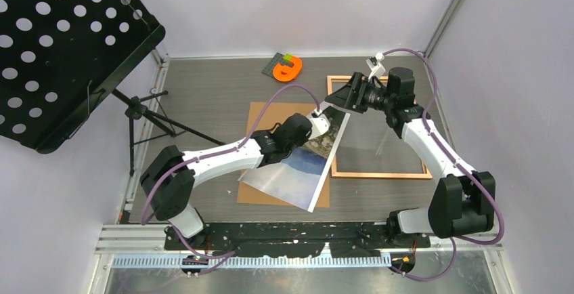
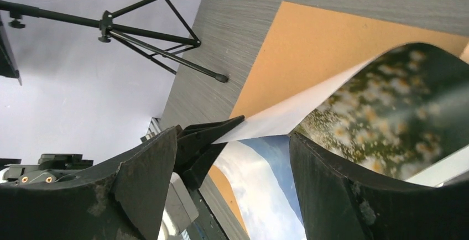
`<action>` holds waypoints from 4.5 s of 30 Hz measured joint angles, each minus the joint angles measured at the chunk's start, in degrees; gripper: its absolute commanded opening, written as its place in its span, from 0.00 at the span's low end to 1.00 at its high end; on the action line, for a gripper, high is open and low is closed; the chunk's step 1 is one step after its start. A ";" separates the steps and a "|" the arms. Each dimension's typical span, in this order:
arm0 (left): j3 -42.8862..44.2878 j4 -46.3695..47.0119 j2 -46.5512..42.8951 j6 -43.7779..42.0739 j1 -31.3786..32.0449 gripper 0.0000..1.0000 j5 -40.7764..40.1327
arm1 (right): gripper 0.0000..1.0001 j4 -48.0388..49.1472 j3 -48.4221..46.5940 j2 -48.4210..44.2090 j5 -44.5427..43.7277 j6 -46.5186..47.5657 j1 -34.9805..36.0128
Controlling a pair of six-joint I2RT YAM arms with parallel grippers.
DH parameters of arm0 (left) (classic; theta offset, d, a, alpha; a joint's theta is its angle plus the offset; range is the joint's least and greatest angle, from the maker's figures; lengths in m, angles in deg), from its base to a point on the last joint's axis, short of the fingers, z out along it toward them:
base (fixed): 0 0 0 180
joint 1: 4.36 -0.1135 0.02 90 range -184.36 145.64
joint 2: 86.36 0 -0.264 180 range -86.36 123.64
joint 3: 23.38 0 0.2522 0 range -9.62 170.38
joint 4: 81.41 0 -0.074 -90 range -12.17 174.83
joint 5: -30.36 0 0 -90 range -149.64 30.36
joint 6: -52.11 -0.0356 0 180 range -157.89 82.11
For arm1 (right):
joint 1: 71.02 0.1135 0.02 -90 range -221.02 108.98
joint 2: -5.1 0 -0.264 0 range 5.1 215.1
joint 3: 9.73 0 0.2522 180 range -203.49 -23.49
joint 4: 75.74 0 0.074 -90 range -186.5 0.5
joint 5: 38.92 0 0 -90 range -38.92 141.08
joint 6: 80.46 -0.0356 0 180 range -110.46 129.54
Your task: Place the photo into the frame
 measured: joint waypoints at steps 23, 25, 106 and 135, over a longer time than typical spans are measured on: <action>2.56 0.20 4.81 -0.20 4.26 0.00 -6.36 | 0.63 0.70 4.39 5.62 -8.63 -4.02 4.02; 3.02 0.20 5.18 -0.20 4.59 0.00 -6.75 | 0.62 1.18 4.90 7.02 -8.72 -4.72 4.26; 22.82 -22.25 -9.92 14.43 -11.80 1.00 22.73 | 0.06 -11.17 -6.78 -9.64 29.14 1.05 -22.45; 22.82 -22.38 -9.70 15.10 -11.80 1.00 25.68 | 0.06 39.39 0.50 -11.21 44.59 -40.35 -33.77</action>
